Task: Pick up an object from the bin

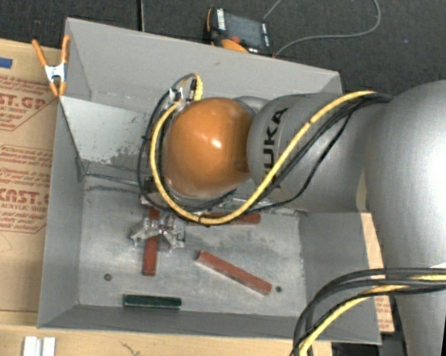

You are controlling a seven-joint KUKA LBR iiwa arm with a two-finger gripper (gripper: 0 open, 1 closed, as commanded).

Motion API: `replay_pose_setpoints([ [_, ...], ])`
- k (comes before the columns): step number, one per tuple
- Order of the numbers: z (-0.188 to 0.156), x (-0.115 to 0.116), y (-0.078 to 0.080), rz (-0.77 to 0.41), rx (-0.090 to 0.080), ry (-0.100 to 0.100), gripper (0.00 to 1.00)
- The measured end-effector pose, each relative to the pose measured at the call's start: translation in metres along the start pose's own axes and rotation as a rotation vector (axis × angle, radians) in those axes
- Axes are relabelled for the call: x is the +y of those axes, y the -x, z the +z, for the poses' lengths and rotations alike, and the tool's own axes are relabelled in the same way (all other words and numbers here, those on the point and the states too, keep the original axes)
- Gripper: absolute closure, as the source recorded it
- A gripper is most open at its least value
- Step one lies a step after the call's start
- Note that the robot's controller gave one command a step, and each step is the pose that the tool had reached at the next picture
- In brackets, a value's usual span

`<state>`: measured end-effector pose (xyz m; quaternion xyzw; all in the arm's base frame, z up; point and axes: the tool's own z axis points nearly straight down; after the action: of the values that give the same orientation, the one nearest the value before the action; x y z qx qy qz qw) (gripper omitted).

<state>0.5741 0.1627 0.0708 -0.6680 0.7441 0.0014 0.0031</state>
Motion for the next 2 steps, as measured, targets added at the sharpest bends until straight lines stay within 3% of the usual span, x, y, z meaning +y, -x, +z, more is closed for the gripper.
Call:
replay_pose_setpoints([
  [2,-0.053,0.0,0.004,0.004,0.003,0.0,1.0],
])
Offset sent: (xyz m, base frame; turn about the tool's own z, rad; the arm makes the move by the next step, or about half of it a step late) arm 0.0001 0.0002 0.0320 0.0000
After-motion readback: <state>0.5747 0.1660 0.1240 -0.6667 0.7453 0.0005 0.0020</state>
